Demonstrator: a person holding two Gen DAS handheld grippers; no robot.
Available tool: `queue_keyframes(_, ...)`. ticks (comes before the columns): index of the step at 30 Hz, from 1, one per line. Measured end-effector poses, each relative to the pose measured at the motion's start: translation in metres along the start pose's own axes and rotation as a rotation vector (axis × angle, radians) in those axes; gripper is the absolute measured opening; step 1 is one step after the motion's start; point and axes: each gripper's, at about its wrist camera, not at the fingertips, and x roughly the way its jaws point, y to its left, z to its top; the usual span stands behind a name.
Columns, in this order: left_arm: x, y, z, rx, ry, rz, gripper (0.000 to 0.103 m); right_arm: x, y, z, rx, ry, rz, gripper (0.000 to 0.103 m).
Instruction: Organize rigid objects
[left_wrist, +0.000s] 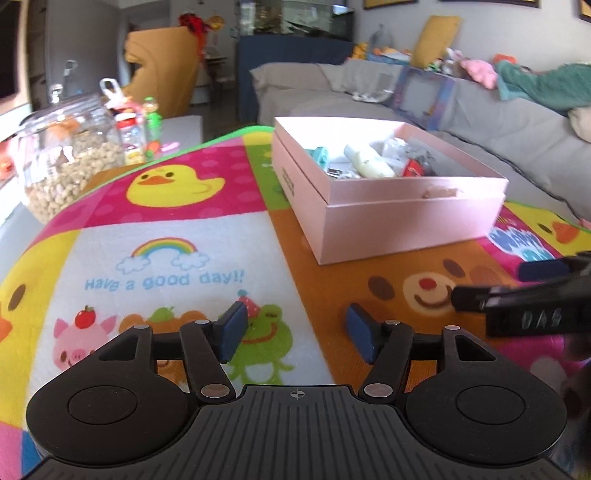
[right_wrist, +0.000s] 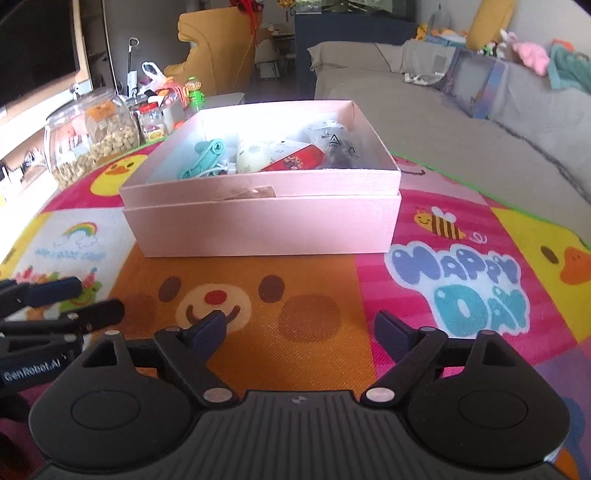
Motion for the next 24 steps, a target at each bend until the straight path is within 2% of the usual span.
queue_keyframes(1,0.001,-0.002,0.000,-0.008,-0.005,0.014,0.065,0.001,-0.003,0.001,0.014,0.002,-0.023,0.102)
queue_keyframes(2,0.001,-0.004,0.000,-0.014,-0.010,0.026,0.065,0.003,-0.008,0.004,0.042,0.007,-0.017,0.103)
queue_keyframes(5,0.002,-0.007,-0.001,-0.022,-0.021,0.054,0.066,0.004,-0.010,0.005,0.049,-0.007,-0.036,0.103)
queue_keyframes(7,0.002,-0.008,0.000,-0.032,-0.024,0.062,0.066,0.003,-0.011,-0.001,0.023,-0.061,-0.032,0.103)
queue_keyframes(9,0.002,-0.008,0.000,-0.036,-0.026,0.066,0.066,0.003,-0.016,0.000,0.057,-0.065,-0.021,0.103)
queue_keyframes(11,0.003,-0.009,0.000,-0.034,-0.027,0.066,0.066,0.003,-0.010,0.000,0.033,-0.065,-0.042,0.103)
queue_keyframes(14,0.004,-0.008,0.000,-0.035,-0.028,0.061,0.066,0.004,-0.005,0.000,0.014,-0.066,-0.026,0.103)
queue_keyframes(24,0.004,-0.010,0.000,-0.030,-0.028,0.061,0.067,0.006,-0.004,0.001,0.034,-0.072,-0.023,0.103)
